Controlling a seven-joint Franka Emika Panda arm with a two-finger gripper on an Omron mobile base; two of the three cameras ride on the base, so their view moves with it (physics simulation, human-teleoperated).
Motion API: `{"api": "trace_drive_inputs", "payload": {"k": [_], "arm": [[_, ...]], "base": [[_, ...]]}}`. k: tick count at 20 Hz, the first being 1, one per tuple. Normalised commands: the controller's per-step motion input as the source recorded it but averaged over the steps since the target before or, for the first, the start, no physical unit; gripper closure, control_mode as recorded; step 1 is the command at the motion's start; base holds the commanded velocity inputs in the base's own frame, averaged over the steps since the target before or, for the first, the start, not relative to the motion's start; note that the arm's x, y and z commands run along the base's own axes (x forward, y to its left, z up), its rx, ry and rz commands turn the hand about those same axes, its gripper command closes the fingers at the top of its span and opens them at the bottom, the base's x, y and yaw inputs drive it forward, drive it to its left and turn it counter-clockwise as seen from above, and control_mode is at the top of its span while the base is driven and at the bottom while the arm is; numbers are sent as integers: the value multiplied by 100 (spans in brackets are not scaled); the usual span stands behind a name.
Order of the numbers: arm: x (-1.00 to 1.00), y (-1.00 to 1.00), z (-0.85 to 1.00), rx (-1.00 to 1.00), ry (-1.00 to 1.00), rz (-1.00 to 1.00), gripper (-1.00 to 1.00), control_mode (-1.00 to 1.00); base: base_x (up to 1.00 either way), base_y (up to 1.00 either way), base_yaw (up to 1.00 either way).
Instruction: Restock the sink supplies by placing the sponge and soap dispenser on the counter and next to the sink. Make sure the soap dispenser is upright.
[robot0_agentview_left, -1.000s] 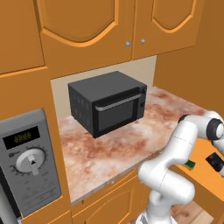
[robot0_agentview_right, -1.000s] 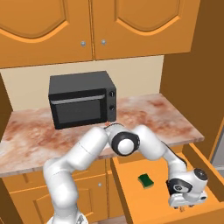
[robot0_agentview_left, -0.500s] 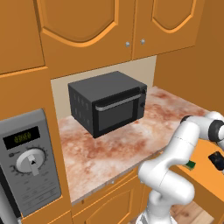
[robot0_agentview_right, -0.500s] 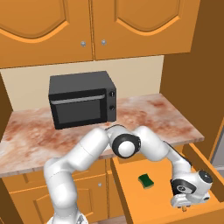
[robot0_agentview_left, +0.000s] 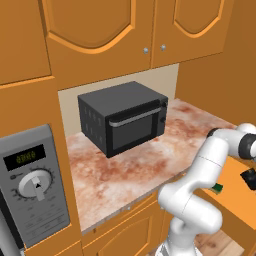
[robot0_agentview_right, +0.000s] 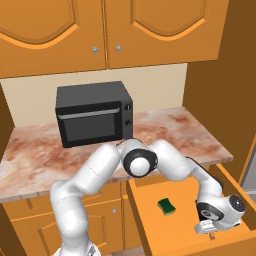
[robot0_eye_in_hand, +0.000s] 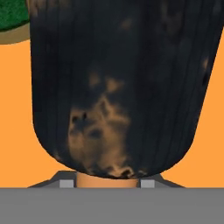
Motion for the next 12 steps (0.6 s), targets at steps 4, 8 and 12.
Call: {"api": "trace_drive_inputs", "payload": {"k": [4, 8, 12], "arm": [[0, 10, 81, -7, -1, 0, 100, -100], [0, 20, 93, -9, -1, 0, 100, -100], [0, 18, 100, -9, -4, 0, 100, -100]], "base": [[0, 0, 0], [0, 0, 0], [0, 0, 0]]}}
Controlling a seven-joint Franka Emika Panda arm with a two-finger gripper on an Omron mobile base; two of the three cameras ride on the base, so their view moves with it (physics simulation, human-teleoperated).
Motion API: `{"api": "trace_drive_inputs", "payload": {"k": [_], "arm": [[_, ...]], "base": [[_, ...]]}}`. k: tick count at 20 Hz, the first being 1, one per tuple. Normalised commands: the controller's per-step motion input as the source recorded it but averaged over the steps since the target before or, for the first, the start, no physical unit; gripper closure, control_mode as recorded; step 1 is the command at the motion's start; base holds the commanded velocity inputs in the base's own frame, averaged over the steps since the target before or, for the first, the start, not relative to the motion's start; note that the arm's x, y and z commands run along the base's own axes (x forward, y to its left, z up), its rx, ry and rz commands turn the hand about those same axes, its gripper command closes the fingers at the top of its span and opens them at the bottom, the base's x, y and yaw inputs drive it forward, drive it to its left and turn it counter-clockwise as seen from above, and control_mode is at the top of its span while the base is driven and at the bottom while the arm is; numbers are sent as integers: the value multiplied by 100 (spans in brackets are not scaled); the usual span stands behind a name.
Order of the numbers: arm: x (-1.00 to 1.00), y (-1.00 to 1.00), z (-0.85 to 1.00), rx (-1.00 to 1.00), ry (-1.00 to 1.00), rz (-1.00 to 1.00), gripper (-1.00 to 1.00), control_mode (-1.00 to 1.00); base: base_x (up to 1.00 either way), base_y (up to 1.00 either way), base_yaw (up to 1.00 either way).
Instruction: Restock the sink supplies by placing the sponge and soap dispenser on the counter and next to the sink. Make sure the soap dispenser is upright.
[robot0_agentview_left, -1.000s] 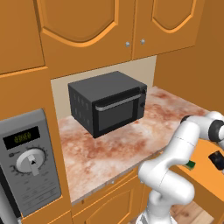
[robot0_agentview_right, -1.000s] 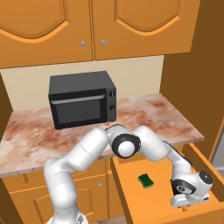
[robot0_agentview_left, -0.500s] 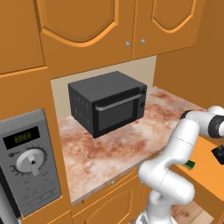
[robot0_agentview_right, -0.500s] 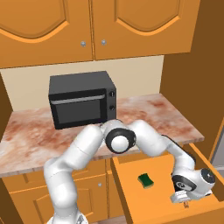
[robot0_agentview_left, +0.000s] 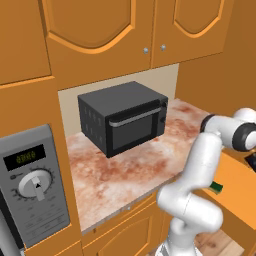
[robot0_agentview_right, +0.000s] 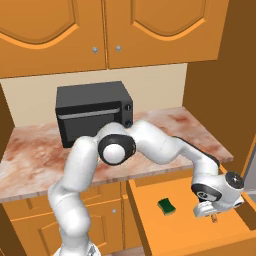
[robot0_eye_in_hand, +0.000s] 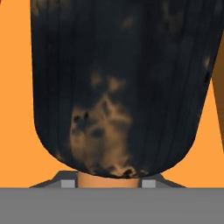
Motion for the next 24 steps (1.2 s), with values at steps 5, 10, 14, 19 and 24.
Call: {"api": "trace_drive_inputs", "payload": {"k": [5, 10, 14, 19, 24], "arm": [[-3, 33, 83, -8, -1, 1, 100, -100], [-18, 45, 69, -7, 0, 2, 100, -100], [-33, 49, 63, -6, 0, 2, 100, -100], [-28, 49, 75, -6, 0, 2, 100, -100], [-6, 45, 65, -5, 0, 2, 100, -100]], "base": [[0, 0, 0], [0, 0, 0], [0, 0, 0], [0, 0, 0], [0, 0, 0]]}}
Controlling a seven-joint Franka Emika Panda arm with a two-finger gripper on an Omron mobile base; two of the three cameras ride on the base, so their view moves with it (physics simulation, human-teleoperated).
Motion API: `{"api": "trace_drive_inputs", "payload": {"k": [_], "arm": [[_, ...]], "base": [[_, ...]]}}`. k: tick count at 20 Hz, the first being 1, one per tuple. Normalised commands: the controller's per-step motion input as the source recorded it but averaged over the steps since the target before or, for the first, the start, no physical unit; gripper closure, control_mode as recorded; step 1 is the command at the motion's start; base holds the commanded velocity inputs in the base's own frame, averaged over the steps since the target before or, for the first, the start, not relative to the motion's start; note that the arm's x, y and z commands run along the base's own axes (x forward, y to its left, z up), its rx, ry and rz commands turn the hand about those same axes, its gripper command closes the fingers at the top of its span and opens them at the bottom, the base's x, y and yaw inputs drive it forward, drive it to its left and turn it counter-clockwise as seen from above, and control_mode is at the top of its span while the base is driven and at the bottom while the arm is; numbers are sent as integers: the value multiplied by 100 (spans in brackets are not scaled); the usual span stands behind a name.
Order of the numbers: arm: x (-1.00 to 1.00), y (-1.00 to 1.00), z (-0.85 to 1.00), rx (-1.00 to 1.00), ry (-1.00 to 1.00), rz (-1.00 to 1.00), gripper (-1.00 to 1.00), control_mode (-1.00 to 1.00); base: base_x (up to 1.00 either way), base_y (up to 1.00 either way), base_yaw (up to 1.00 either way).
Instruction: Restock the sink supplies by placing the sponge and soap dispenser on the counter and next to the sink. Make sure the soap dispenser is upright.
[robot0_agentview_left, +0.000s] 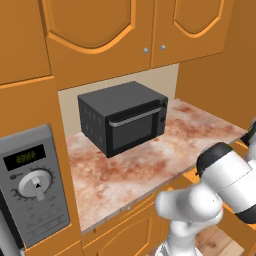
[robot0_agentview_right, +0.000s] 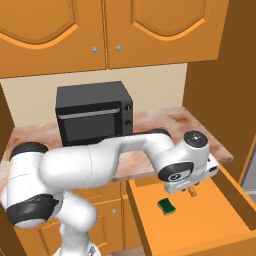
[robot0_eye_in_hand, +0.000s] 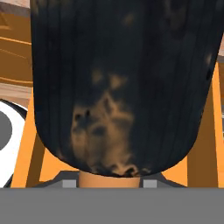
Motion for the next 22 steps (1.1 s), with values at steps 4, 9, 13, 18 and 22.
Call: {"api": "trace_drive_inputs", "payload": {"k": [4, 9, 13, 18, 22], "arm": [[0, 54, 22, -5, 3, 1, 100, -100], [0, 29, -5, -2, 3, 1, 100, -100], [0, 17, -1, -3, 2, 2, 100, 100], [0, 0, 0, 0, 0, 0, 100, 100], [0, 0, 0, 0, 0, 0, 100, 100]], "base": [[0, 0, 0], [0, 0, 0], [-3, 8, 0], [-41, 29, -19], [-46, 36, -35]]}}
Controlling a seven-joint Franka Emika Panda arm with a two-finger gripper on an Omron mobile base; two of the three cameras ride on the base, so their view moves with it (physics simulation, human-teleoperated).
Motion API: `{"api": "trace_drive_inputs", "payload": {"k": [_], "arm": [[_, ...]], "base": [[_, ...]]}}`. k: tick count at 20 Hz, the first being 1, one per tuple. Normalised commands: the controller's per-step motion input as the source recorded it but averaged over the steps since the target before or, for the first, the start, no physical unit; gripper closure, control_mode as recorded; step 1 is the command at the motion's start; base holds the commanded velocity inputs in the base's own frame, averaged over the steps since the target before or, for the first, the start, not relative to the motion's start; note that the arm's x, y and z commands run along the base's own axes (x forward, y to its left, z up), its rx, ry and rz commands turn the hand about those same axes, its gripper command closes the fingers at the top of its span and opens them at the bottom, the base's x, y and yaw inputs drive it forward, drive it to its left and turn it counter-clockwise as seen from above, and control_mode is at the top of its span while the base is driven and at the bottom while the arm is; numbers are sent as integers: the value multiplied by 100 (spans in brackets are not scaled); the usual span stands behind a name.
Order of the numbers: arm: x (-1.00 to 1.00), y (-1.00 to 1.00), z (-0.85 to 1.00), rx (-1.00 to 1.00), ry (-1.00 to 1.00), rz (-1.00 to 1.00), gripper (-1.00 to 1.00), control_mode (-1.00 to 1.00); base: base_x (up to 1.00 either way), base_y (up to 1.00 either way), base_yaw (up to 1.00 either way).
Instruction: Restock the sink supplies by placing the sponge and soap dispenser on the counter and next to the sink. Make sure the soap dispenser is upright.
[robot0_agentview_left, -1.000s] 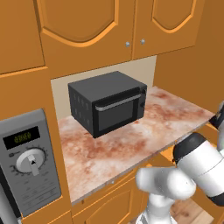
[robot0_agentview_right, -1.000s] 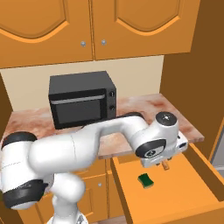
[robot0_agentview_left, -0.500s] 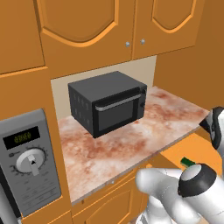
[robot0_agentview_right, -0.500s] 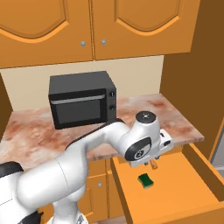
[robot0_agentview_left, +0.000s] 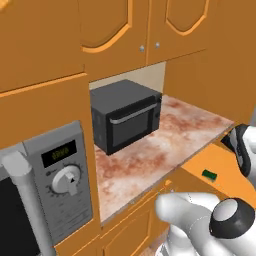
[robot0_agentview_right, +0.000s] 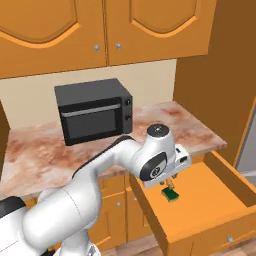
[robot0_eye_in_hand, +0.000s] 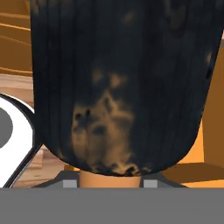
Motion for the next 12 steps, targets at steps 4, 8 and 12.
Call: {"api": "trace_drive_inputs", "payload": {"k": [4, 8, 12], "arm": [[0, 0, 0, 0, 0, 0, 100, 100], [0, 0, 0, 0, 0, 0, 100, 100], [0, 0, 0, 0, 0, 0, 100, 100]], "base": [[-45, 25, -51], [-49, 4, -69], [-39, 0, -82]]}}
